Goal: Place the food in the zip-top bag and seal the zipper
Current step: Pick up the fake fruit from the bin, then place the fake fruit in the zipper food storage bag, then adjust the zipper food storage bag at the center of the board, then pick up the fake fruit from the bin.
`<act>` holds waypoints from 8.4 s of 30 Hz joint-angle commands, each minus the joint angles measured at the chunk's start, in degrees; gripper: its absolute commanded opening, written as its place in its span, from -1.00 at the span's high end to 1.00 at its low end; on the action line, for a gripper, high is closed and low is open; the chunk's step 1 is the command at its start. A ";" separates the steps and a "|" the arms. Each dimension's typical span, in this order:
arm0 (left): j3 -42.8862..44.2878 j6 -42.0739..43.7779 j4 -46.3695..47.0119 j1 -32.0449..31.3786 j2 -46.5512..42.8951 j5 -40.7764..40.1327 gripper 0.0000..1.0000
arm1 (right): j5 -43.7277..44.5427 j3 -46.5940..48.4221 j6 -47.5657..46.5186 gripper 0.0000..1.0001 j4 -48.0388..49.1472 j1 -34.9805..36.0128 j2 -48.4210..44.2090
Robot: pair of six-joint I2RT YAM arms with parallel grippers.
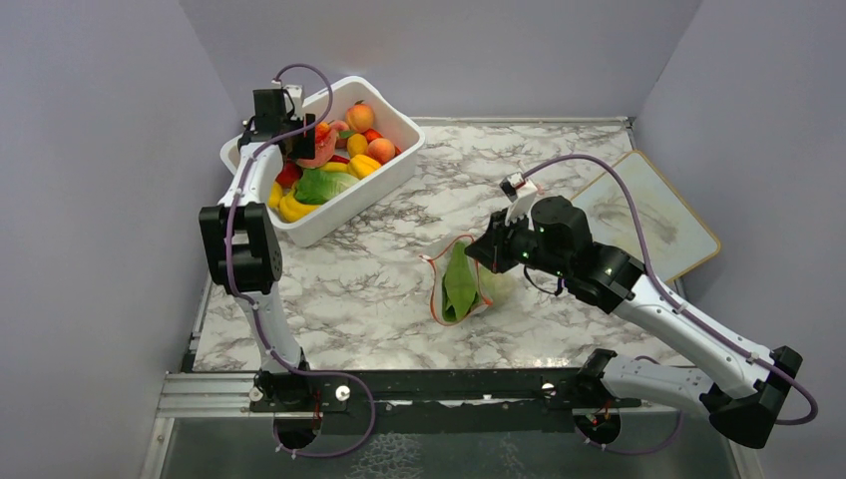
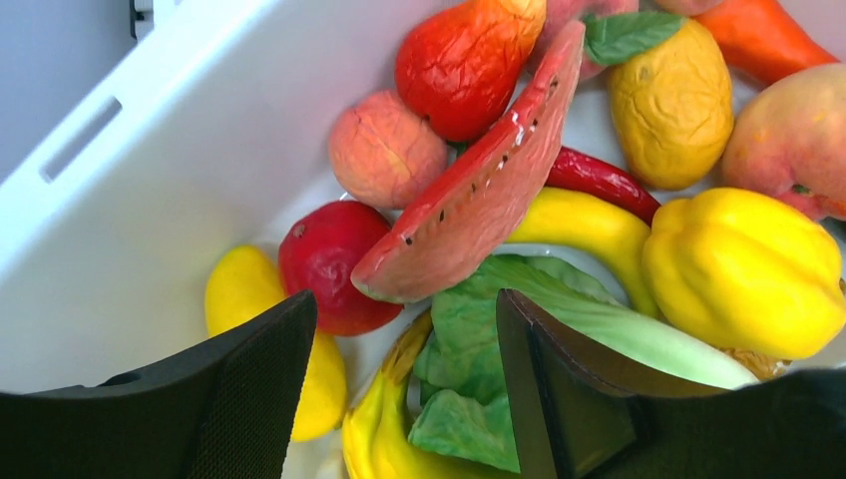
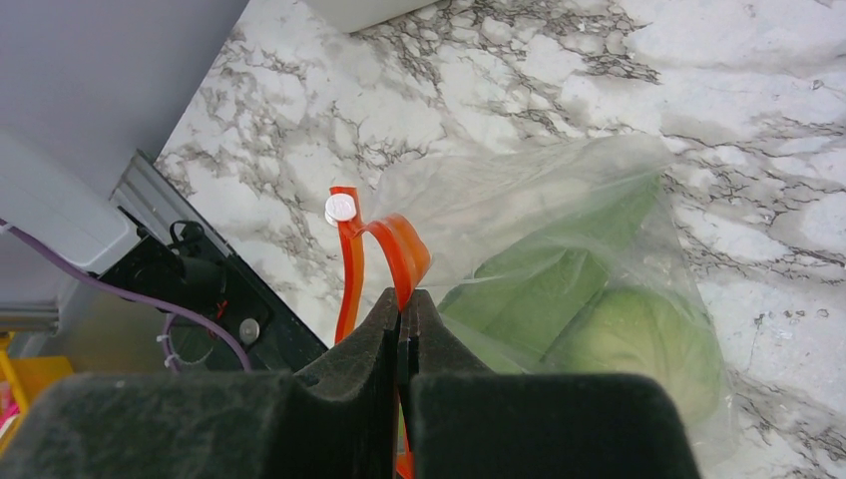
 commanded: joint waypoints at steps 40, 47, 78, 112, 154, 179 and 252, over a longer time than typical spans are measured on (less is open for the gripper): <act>-6.25 -3.50 12.38 0.72 -2.81 13.81 1.00 | -1.86 -3.91 5.67 0.98 2.96 0.09 -5.14; -14.72 -10.55 16.75 0.04 -12.11 13.08 1.00 | -0.34 -3.77 6.42 0.98 4.65 0.10 -4.23; -36.67 -15.40 0.09 -15.79 -49.63 34.61 1.00 | 16.69 1.96 10.29 0.99 9.56 0.04 5.72; -37.52 -14.28 -14.48 -24.86 -48.68 40.98 1.00 | 3.75 2.55 -14.94 0.98 18.61 0.16 11.74; -45.03 -39.69 14.72 -38.46 -41.39 12.37 0.99 | 10.63 0.54 17.97 0.98 27.33 0.26 16.09; -45.14 -31.59 9.78 -39.21 -53.64 7.63 -0.02 | 17.13 -2.91 9.79 0.98 25.48 0.20 9.42; -48.11 -33.28 12.40 -39.25 -55.75 9.23 0.16 | 10.13 -2.39 -0.56 0.98 15.59 0.18 2.06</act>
